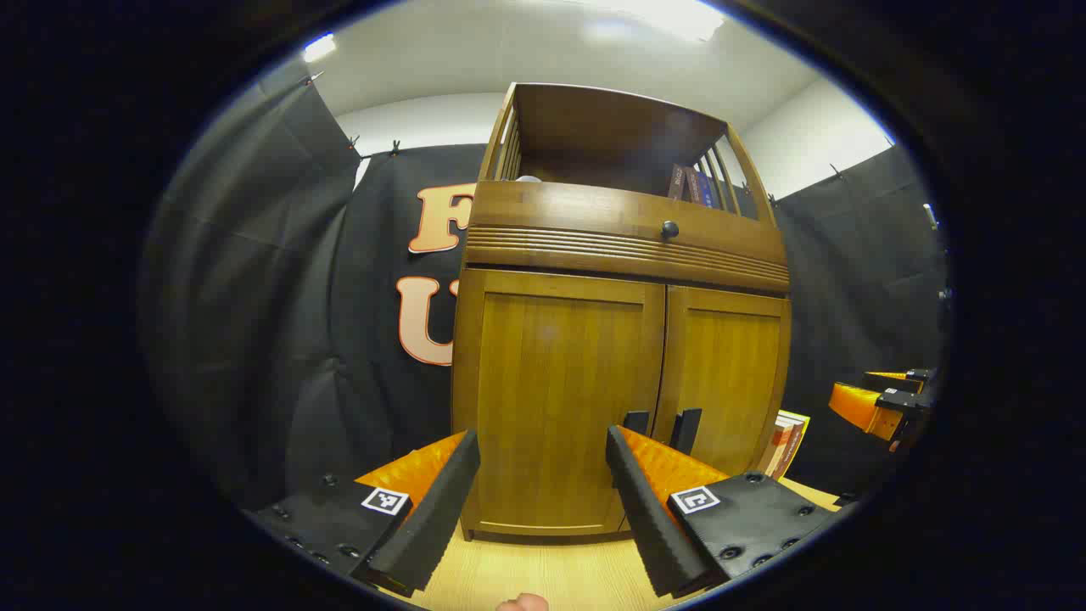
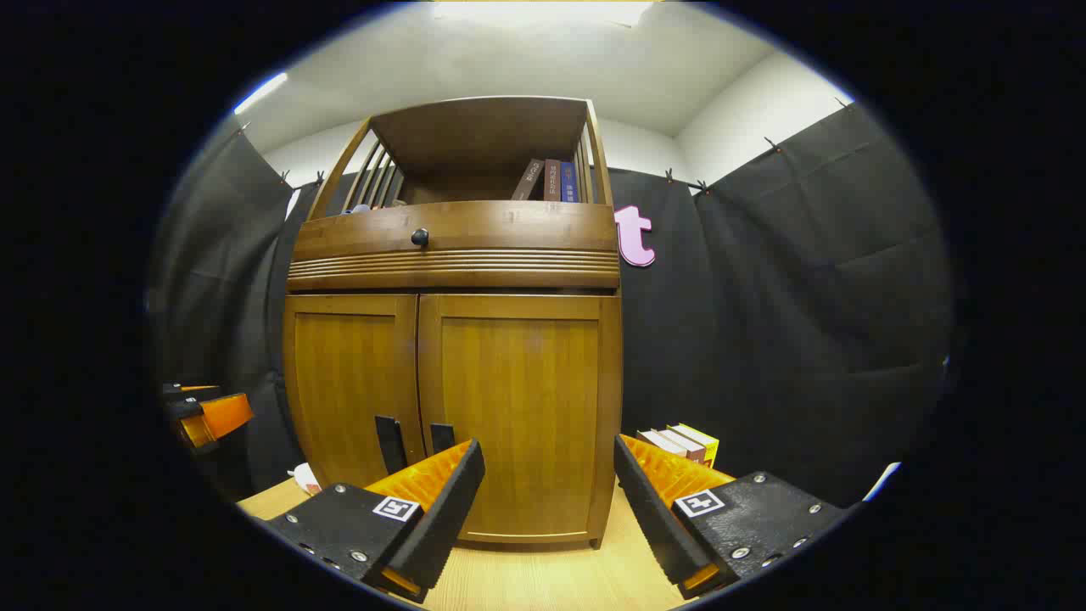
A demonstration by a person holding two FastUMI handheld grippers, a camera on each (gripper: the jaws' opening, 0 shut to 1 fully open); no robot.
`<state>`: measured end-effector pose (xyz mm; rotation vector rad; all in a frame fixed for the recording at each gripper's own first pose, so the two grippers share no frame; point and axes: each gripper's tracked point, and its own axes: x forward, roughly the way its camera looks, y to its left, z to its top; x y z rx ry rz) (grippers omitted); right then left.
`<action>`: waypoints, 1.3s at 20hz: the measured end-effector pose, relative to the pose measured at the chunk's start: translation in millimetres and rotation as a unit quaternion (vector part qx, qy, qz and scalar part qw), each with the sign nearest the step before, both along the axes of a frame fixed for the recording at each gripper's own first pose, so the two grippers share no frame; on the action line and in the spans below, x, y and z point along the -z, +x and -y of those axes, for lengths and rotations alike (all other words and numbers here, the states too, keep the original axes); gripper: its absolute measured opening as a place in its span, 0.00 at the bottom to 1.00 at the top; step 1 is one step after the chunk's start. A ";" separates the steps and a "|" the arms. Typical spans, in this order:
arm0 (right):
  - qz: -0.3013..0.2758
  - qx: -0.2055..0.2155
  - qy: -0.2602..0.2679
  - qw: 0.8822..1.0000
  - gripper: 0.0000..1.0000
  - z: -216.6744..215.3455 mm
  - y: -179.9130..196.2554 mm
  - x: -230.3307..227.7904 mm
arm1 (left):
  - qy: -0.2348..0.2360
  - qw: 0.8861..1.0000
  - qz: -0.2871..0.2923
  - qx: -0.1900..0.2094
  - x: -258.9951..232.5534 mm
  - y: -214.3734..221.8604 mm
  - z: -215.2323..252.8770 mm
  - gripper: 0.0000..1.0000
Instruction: Open the right door of the double-door shoe cabinet with the right hand, and open the left door with the left hand.
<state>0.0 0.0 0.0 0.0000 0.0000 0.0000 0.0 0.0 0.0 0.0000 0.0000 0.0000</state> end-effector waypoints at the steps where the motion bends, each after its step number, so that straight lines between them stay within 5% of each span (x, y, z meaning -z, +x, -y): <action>1: -0.003 0.000 0.001 1.000 0.94 2.3 1.5 3.0 | 0.003 1.000 0.002 -0.003 2.1 -1.2 -0.2 0.94; 26: -0.011 0.015 -0.002 1.000 0.97 21.7 18.6 18.8 | 0.024 1.000 0.006 -0.018 3.2 10.8 0.0 0.94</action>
